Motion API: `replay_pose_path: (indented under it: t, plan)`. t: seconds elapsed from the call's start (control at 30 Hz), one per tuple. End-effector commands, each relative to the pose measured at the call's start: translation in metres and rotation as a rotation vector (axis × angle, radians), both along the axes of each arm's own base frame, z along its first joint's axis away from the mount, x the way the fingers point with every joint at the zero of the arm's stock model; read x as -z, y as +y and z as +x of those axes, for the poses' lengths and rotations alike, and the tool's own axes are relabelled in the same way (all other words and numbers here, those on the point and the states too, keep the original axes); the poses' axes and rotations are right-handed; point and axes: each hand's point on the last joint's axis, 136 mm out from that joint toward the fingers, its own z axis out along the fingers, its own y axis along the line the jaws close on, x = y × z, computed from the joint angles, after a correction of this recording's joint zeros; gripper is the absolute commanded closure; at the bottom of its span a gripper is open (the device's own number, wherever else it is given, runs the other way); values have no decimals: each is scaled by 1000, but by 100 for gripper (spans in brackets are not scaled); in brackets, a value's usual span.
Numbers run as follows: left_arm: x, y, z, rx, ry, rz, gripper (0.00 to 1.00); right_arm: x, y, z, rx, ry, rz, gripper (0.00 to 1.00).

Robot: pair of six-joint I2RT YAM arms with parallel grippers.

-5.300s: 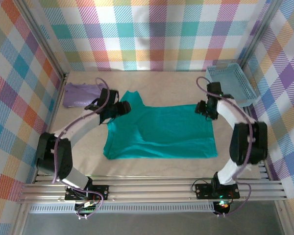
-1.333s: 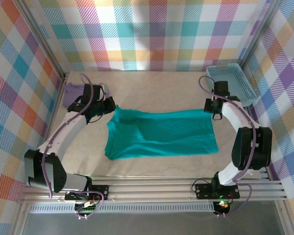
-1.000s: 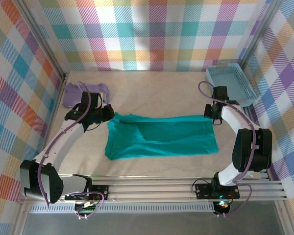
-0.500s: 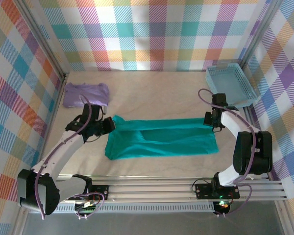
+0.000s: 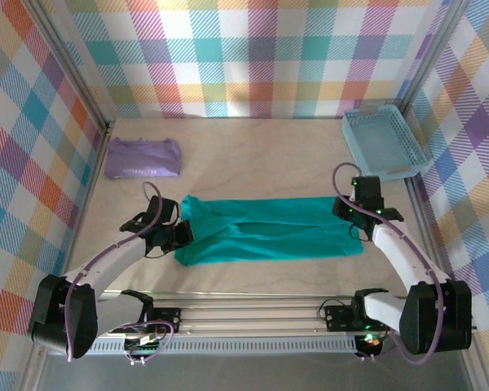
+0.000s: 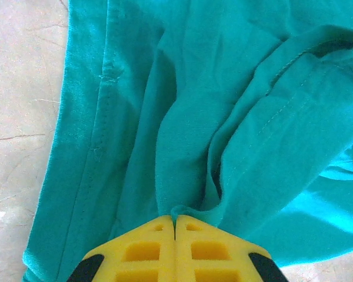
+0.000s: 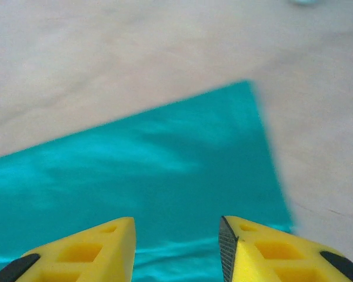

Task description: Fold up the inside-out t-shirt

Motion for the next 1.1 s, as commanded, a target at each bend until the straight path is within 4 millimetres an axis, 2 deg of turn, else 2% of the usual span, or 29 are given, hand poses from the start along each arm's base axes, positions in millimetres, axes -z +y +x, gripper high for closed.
replay_pose_path:
  t: [0.0,0.13,0.27,0.4,0.47,0.6,0.7,0.77,0.93,1.07]
  plan:
    - [-2,-6,5,13,-26,-21,100,-2,74,16,-235,-14,102,59]
    - [0,-5,5,10,-32,-13,100,-3,168,14,-490,-10,218,59]
    - [10,-5,1,13,-1,-9,96,-8,243,8,-684,7,286,57]
    - [16,-5,-6,18,45,-7,90,-10,298,8,-802,32,334,54]
    - [17,0,-9,7,61,23,83,-7,322,9,-846,49,332,53]
    - [3,13,-6,-43,4,69,66,7,352,9,-918,70,291,52]
    - [-13,20,-1,-81,-71,80,48,20,364,7,-967,81,237,52]
    - [-22,27,3,-110,-112,101,40,29,371,3,-1000,96,205,52]
    - [-33,32,8,-124,-140,122,35,47,372,0,-1021,114,118,57]
    - [-31,30,10,-115,-131,123,35,52,372,-2,-1032,121,105,69]
